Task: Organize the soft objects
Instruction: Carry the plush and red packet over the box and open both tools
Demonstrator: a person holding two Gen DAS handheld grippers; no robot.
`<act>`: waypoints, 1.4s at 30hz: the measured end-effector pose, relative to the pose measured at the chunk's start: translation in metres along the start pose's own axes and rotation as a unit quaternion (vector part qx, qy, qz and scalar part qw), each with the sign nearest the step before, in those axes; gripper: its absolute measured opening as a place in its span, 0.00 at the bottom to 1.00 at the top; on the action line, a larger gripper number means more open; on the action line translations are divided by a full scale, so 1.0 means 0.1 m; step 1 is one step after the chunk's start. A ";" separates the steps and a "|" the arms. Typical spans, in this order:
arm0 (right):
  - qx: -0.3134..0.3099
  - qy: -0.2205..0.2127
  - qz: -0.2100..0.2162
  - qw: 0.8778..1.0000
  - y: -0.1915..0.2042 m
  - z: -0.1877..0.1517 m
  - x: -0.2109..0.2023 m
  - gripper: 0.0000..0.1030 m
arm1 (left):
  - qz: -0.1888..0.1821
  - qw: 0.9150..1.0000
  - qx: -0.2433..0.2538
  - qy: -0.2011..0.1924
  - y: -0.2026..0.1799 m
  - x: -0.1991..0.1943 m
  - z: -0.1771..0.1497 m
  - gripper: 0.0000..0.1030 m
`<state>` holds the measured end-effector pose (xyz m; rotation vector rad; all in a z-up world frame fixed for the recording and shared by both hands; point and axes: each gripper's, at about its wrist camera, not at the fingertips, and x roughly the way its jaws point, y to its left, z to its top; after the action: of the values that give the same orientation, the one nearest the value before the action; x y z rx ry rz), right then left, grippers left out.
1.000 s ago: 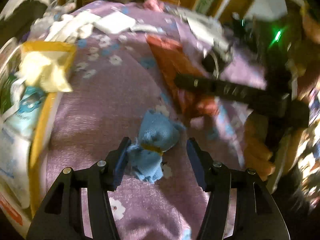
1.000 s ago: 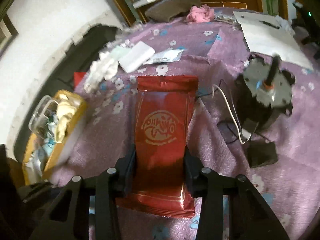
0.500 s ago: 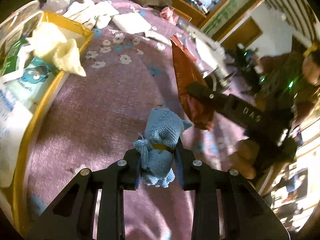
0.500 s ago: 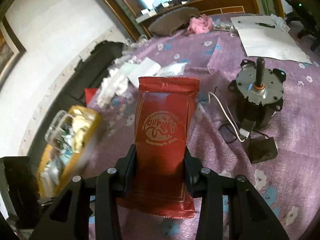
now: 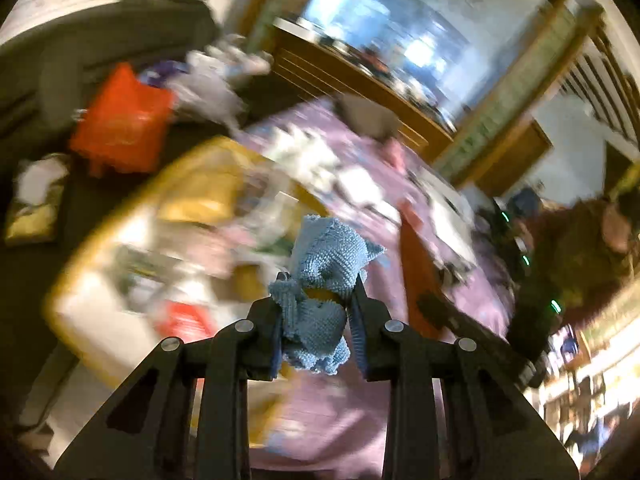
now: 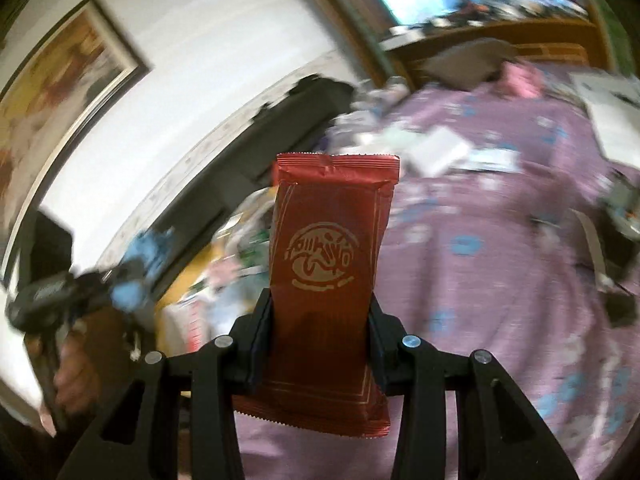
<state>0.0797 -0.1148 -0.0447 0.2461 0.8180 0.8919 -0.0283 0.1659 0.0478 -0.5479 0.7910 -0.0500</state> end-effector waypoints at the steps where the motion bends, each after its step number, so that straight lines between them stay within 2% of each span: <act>1: -0.012 0.008 0.006 1.000 0.14 0.00 0.06 0.40 | 0.006 1.000 -0.014 -0.004 0.13 -0.04 0.02 0.26; 3: -0.040 0.025 0.011 0.999 0.47 -0.01 0.26 0.40 | 0.029 0.998 -0.045 -0.012 0.42 -0.09 0.01 0.26; 5: -0.064 0.036 0.012 0.997 0.74 0.00 0.46 0.40 | 0.036 0.997 -0.063 -0.004 0.60 -0.05 -0.02 0.26; 10: -0.112 0.055 -0.006 0.992 1.24 0.02 0.92 0.40 | 0.061 0.995 -0.071 -0.016 0.77 0.00 -0.05 0.26; 13: -0.123 0.066 -0.029 0.990 1.31 -0.01 1.12 0.40 | 0.063 0.995 -0.080 -0.010 0.85 0.11 -0.05 0.26; 15: -0.137 0.067 -0.047 0.987 1.34 -0.03 1.20 0.45 | 0.063 0.994 -0.083 -0.010 0.89 0.19 -0.05 0.26; 19: -0.123 0.070 -0.046 0.989 1.26 -0.06 1.27 0.53 | 0.032 0.993 -0.108 0.023 1.00 0.34 -0.10 0.28; 21: -0.113 0.067 -0.034 0.991 1.23 -0.05 1.24 0.54 | 0.022 0.993 -0.118 0.014 1.03 0.30 -0.11 0.34; 23: -0.106 0.059 -0.012 0.993 1.23 -0.03 1.17 0.55 | 0.008 0.990 -0.139 -0.024 1.07 0.17 -0.11 0.63; 25: -0.093 0.045 0.009 0.995 1.21 0.02 1.08 0.64 | 0.004 0.988 -0.145 -0.054 1.05 0.06 -0.11 0.71; 26: -0.091 0.041 0.012 0.995 1.24 0.00 1.03 0.66 | 0.009 0.989 -0.133 -0.059 0.99 0.02 -0.11 0.71; 28: -0.084 0.044 0.010 0.995 1.21 0.01 0.99 0.66 | 0.017 0.991 -0.114 -0.061 0.90 0.02 -0.07 0.71; 31: -0.061 0.033 0.032 0.997 1.07 0.05 0.81 0.66 | 0.042 0.993 -0.101 -0.048 0.80 0.05 -0.07 0.71; 35: -0.007 0.012 0.035 0.999 0.68 0.15 0.51 0.65 | 0.031 0.991 -0.086 -0.096 0.64 -0.13 -0.10 0.71; 37: 0.015 0.008 0.013 1.000 0.46 0.21 0.43 0.65 | 0.015 0.992 -0.072 -0.105 0.51 -0.14 -0.09 0.71; 42: 0.096 0.011 -0.070 0.993 -0.30 0.47 0.32 0.65 | -0.031 0.997 -0.005 -0.076 0.04 0.06 -0.07 0.71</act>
<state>0.1430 -0.1023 -0.0446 0.3439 0.9311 0.6848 -0.0293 0.1648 0.0377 -0.5777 0.6270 -0.0606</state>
